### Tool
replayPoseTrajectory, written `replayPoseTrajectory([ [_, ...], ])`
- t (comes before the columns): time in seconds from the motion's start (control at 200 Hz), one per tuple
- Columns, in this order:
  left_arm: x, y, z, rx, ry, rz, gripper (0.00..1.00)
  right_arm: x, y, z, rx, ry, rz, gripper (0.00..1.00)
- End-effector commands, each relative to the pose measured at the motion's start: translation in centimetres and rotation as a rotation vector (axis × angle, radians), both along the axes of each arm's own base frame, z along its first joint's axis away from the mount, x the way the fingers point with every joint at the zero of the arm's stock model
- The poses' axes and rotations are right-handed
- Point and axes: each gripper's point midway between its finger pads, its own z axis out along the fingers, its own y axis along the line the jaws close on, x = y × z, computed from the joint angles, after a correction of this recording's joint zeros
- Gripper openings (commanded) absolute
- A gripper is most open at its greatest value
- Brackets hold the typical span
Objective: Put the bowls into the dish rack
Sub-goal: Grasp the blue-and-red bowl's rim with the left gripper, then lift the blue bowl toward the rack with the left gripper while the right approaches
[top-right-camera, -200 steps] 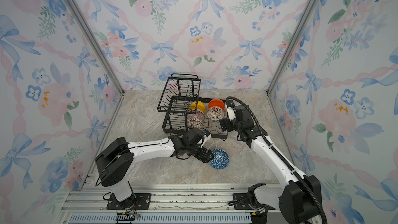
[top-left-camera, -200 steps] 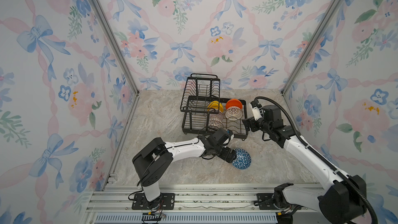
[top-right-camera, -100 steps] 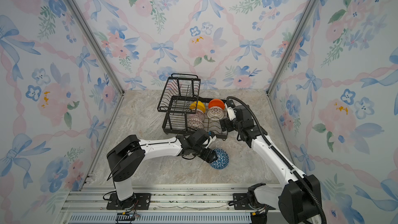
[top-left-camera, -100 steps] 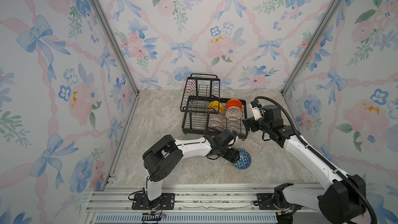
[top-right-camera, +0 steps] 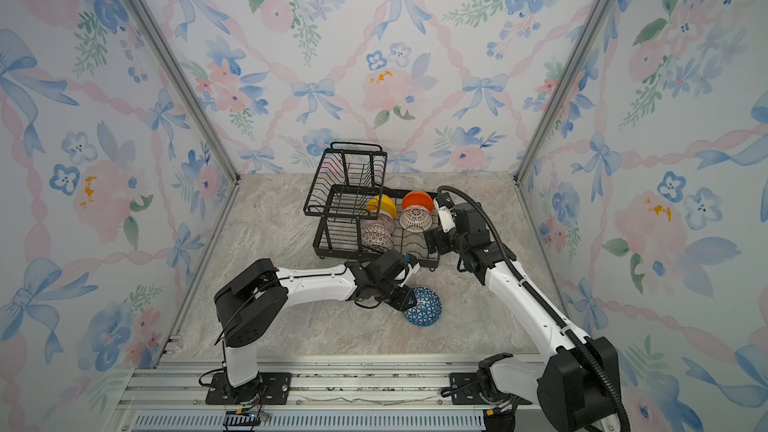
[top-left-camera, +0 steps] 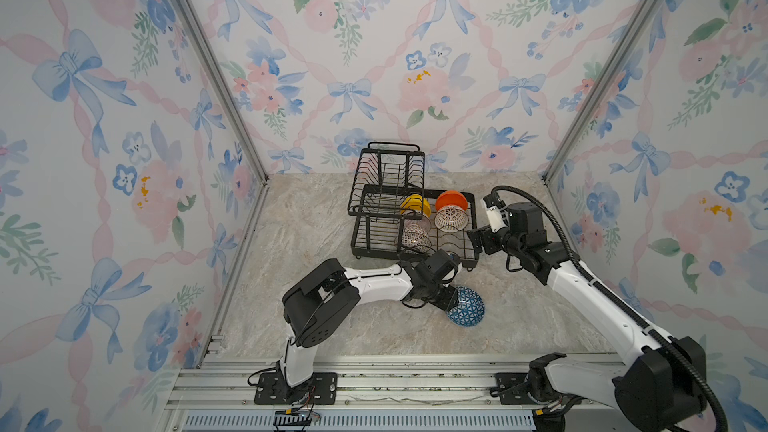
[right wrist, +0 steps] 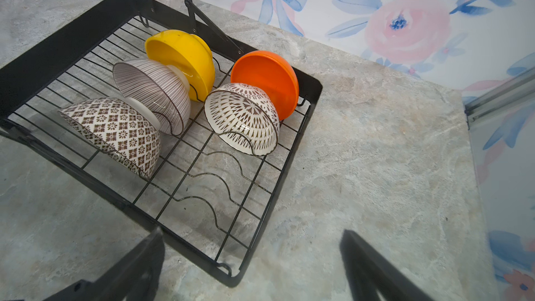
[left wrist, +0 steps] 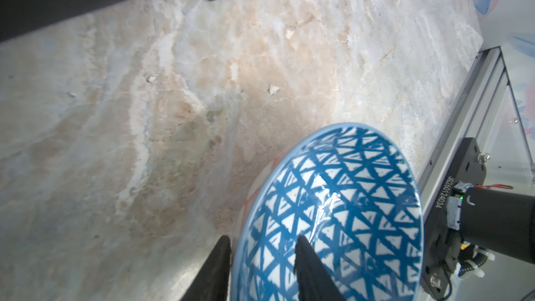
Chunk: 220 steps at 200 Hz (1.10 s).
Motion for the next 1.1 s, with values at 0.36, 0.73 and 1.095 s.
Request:
replayPoseTrajectory([
  [0.36, -0.2, 0.0, -0.6, 0.012, 0.013, -0.002, 0.0, -0.1, -0.3, 0.2, 0.018, 0.014, -0.006, 0.97],
  [0.73, 1.0, 1.7, 4.1, 0.005, -0.109, 0.029, 0.0, -0.6, -0.5, 1.9, 0.037, -0.005, -0.013, 0.97],
  [1.095, 4.6, 2.4, 15.7, -0.05, -0.403, 0.077, 0.0, -4.3, -1.0, 11.3, 0.139, -0.13, -0.01, 0.97],
])
